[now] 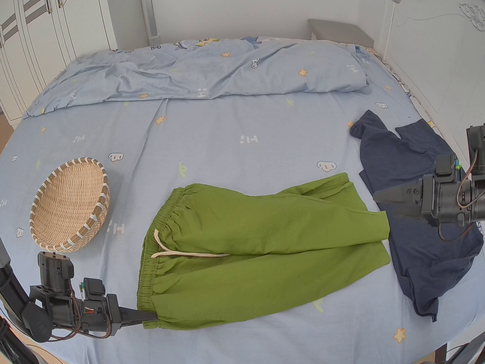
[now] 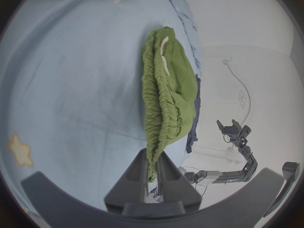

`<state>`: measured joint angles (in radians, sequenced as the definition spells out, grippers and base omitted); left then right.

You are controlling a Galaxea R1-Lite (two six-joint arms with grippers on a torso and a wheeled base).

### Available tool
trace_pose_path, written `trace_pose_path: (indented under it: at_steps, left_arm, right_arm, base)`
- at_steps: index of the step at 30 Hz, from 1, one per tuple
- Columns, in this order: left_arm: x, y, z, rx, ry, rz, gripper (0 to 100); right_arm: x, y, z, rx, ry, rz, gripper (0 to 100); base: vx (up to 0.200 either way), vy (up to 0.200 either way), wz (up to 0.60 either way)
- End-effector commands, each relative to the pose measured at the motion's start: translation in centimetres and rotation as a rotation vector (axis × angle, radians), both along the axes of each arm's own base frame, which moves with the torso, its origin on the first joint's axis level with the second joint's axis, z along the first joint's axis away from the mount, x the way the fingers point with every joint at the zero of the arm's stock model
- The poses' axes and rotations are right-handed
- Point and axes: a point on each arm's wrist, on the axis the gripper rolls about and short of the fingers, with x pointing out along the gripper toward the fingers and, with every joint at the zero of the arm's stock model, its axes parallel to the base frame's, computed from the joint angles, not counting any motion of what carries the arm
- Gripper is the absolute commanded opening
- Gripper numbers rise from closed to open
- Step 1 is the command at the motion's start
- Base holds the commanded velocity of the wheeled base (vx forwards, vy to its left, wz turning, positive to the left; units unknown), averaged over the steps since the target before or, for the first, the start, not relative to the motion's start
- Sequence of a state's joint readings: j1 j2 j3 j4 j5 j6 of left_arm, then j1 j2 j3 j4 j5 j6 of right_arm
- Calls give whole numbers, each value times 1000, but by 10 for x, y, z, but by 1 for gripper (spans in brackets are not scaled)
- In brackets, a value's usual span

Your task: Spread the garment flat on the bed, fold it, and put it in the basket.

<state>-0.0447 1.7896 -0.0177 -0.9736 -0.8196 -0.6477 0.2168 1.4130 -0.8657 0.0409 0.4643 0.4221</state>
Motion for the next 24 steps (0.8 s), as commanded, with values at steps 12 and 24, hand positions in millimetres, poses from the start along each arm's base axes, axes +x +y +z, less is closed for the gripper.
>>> trace_pose_path:
  at_steps: [12,24]
  left_arm:
    - [-20,36,11,123,-65,96,0]
    - [-21,38,10,127,-75,90,0]
  right_arm:
    - [15,-40,-102,-74,323,29,100]
    - [33,-55,-147,37,418,141,100]
  base:
    - [0,0,0]
    - [0,0,0]
